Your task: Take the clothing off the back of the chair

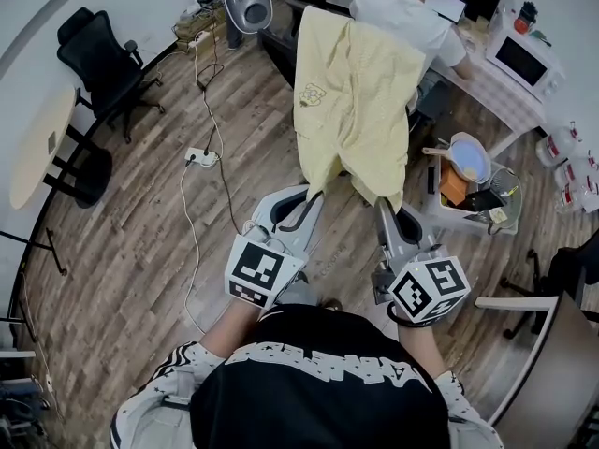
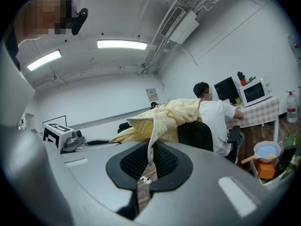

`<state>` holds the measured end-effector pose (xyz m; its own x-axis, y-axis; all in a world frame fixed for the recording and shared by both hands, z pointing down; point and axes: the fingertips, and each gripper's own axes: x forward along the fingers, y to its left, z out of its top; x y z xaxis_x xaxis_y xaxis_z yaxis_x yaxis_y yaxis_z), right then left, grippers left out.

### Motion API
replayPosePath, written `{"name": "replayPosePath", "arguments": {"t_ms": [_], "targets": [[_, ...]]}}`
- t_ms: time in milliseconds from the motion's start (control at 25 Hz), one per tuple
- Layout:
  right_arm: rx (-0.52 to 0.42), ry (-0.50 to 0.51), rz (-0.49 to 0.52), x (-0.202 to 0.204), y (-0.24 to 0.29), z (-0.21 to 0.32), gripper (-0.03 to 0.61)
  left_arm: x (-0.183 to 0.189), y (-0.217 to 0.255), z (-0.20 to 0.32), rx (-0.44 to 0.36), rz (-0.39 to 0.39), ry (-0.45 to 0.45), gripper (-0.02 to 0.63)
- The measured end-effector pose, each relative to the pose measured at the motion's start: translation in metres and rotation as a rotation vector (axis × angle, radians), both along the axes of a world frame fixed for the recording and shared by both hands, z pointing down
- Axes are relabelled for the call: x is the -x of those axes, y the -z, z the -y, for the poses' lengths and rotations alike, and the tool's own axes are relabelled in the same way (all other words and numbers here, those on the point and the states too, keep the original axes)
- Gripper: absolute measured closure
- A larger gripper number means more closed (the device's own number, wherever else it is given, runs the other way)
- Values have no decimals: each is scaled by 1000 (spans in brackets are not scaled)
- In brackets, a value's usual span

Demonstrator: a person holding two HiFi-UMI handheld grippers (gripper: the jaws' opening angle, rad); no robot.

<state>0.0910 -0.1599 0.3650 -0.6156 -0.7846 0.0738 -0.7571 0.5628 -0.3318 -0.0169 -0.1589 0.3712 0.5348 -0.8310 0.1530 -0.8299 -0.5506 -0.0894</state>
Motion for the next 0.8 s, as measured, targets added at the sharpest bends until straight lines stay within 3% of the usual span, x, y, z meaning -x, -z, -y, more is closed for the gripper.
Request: {"name": "replayPosePath", "arguments": {"t_ms": [320, 800], "targets": [[-33, 41, -29, 3, 8, -7, 560, 3, 4, -5, -9, 6, 24, 591], [12, -62, -27, 4, 0, -18, 561, 5, -3, -14, 37, -11, -80, 591]]}}
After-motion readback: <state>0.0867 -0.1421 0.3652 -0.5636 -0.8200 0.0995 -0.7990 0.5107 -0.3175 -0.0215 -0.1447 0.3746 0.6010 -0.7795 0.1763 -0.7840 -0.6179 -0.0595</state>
